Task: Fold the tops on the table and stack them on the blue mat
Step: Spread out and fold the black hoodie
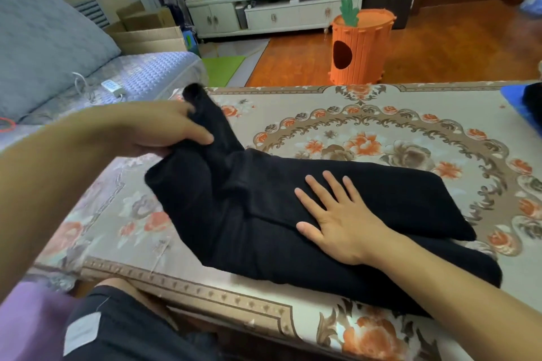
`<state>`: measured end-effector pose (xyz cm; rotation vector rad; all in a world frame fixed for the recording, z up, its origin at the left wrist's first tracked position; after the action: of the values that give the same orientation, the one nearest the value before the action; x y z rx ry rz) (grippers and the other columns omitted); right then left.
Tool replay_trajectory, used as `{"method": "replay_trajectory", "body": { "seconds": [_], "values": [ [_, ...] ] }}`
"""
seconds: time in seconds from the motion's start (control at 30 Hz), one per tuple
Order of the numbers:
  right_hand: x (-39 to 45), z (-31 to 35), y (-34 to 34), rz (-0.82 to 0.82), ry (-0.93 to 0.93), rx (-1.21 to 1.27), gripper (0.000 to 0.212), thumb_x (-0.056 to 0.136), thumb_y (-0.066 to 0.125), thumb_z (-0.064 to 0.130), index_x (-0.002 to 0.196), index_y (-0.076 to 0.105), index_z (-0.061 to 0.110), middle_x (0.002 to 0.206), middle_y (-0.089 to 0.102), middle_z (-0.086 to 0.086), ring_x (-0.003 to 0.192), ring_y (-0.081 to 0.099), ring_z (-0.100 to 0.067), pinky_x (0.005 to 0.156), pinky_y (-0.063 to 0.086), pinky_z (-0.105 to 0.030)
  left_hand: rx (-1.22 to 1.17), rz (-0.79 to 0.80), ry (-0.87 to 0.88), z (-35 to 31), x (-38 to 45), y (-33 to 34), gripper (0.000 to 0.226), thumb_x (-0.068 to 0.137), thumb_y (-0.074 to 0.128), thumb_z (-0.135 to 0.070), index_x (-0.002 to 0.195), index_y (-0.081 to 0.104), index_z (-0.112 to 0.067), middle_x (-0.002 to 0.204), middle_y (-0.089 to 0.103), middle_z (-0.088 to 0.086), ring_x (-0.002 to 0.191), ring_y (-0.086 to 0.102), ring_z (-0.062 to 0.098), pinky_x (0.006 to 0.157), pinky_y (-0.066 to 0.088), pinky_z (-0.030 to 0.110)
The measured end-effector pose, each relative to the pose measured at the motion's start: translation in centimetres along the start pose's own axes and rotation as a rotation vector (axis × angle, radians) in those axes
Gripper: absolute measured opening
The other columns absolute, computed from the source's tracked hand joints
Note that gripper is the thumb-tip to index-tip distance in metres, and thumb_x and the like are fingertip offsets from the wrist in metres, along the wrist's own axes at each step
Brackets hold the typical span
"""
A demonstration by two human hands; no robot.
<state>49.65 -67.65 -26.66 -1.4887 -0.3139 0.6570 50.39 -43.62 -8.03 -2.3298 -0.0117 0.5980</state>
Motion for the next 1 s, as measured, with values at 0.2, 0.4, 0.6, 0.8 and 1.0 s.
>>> {"method": "replay_trajectory", "body": {
  "seconds": [0.2, 0.4, 0.6, 0.8, 1.0],
  "values": [
    [-2.6, -1.9, -3.0, 0.09, -0.103, 0.353, 0.058, 0.103, 0.015, 0.059, 0.158, 0.014, 0.04, 0.167, -0.003, 0.013, 0.152, -0.015, -0.011, 0.124, -0.01, -0.039, 0.139, -0.008, 0.155, -7.3, -1.6, 7.9, 0.026, 0.088, 0.073, -0.017, 0.11, 0.058, -0.016, 0.11, 0.067, 0.013, 0.086, 0.074, 0.035, 0.073, 0.063, 0.051],
    [-7.7, -12.0, 0.6, 0.076, 0.096, 0.139, 0.061, 0.09, 0.005, 0.074, 0.149, -0.006, 0.061, 0.162, -0.028, 0.016, 0.147, -0.032, -0.015, 0.122, -0.015, -0.042, 0.154, -0.018, 0.134, -7.6, -2.3, 10.3, 0.026, 0.089, 0.07, -0.016, 0.11, 0.056, -0.017, 0.111, 0.065, 0.014, 0.083, 0.073, 0.036, 0.058, 0.063, 0.04],
    [-7.9, -11.6, 1.5, -0.009, 0.109, 0.087, 0.066, 0.087, -0.004, 0.077, 0.15, -0.01, 0.058, 0.159, -0.034, 0.012, 0.146, -0.036, -0.02, 0.123, -0.013, -0.047, 0.099, -0.012, 0.324, -15.4, -3.8, 15.5, 0.02, 0.087, 0.068, -0.01, 0.091, 0.051, -0.02, 0.092, 0.063, 0.013, 0.057, 0.069, 0.028, 0.042, 0.051, 0.027],
    [-10.6, -11.7, -1.0, -0.155, -0.037, 0.438, 0.086, 0.09, 0.048, 0.063, 0.154, -0.004, 0.04, 0.157, -0.004, 0.026, 0.149, -0.006, -0.002, 0.126, 0.0, -0.037, 0.377, 0.138, 0.341, -16.8, -2.3, 28.4, 0.035, 0.093, 0.056, -0.025, 0.126, 0.047, -0.017, 0.137, 0.044, 0.023, 0.065, 0.073, 0.035, 0.045, 0.057, 0.032],
    [-14.1, -17.0, 4.6, -0.01, 0.089, 0.249, 0.059, 0.1, 0.009, 0.059, 0.155, -0.006, 0.044, 0.164, -0.01, 0.021, 0.153, -0.01, -0.009, 0.126, 0.001, -0.039, 0.482, 0.032, 0.313, -12.9, -2.0, 32.8, 0.04, 0.097, 0.058, -0.029, 0.131, 0.042, -0.014, 0.154, 0.02, 0.021, 0.104, 0.058, 0.041, 0.07, 0.041, 0.034]
  ]
}}
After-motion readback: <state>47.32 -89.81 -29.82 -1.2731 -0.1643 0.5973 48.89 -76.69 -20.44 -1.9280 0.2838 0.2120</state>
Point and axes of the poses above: each hand's wrist, its own x-axis towards the middle knuckle, its own y-axis out of the palm, z = x × y, the point moved 10 cm from there along x, towards the middle knuckle
